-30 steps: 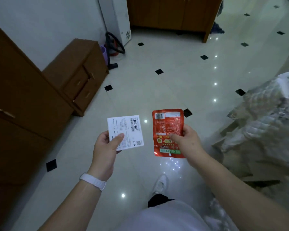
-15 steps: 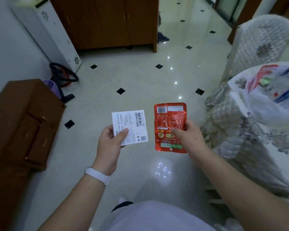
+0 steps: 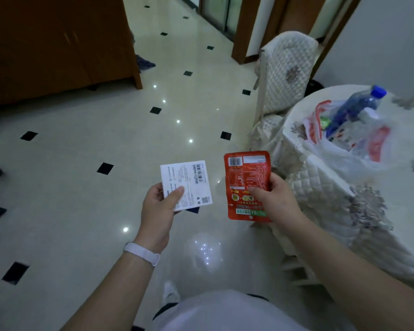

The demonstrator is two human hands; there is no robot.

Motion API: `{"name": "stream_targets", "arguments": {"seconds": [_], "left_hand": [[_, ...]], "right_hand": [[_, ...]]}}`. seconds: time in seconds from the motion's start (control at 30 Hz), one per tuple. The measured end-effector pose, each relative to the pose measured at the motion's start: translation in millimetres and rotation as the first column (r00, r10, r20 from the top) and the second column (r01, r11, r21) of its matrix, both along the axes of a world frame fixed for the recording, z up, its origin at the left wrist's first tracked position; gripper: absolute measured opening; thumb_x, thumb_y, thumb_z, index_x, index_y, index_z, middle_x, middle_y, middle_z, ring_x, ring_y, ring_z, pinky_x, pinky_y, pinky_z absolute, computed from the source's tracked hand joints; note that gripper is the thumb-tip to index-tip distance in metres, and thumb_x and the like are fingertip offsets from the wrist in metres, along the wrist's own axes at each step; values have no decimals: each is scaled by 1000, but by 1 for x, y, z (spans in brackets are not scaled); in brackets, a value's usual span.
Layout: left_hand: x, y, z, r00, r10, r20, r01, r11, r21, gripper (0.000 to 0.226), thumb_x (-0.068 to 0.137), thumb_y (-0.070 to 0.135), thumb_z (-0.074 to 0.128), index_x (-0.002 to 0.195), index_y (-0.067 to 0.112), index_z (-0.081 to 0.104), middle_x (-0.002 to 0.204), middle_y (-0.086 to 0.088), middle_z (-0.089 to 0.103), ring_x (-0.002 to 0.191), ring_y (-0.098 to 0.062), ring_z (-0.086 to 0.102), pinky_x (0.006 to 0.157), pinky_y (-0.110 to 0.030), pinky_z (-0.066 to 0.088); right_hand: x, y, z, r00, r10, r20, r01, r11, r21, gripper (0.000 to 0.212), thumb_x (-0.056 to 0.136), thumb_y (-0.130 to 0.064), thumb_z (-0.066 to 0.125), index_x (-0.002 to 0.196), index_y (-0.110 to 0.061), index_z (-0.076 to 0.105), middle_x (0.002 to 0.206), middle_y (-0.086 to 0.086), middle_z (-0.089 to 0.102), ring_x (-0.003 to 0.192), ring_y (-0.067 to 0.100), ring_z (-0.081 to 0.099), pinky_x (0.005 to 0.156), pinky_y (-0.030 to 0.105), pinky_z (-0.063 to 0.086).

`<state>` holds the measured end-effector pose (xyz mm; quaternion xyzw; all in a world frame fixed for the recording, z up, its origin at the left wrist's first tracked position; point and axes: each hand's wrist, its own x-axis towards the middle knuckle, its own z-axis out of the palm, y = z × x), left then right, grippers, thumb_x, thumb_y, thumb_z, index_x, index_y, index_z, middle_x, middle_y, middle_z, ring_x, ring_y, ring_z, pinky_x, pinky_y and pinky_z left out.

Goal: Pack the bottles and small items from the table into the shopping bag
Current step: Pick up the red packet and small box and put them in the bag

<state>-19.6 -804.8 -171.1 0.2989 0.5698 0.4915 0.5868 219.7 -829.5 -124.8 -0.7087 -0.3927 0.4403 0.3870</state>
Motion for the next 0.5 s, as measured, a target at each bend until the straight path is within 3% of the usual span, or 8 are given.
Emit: {"name": "stream_targets", "arguments": {"seconds": [0.23,0.37,0.5], "left_hand": [[10,101,6,977,-214,6,214,977,16,30,91,12,67,119,7,59,109,-3,73,92,-15,73,72,-27,59],[42,144,-1,945,-327,-9,327,945,8,29,90,12,68,118,9,59,108,-2,73,89,-13,73,68,-24,57],[72,185,-9,913,-403,-61,402,915,-17,28,89,11,70,115,9,59,106,-2,74,92,-17,74,76,-32,58]], "right_hand": [[-5,45,7,981,-180,77,177,983,52,24,89,-14,70,98,-34,62,92,-13,72,81,5,71,74,29,57],[12,70,1,961,-268,66,265,963,53,27,87,-13,71,101,-34,64,97,-8,74,87,11,72,82,39,59],[39,103,-18,948,-315,45,314,949,25,26,88,-15,70,103,-35,64,98,-7,74,88,12,73,83,44,59]]}}
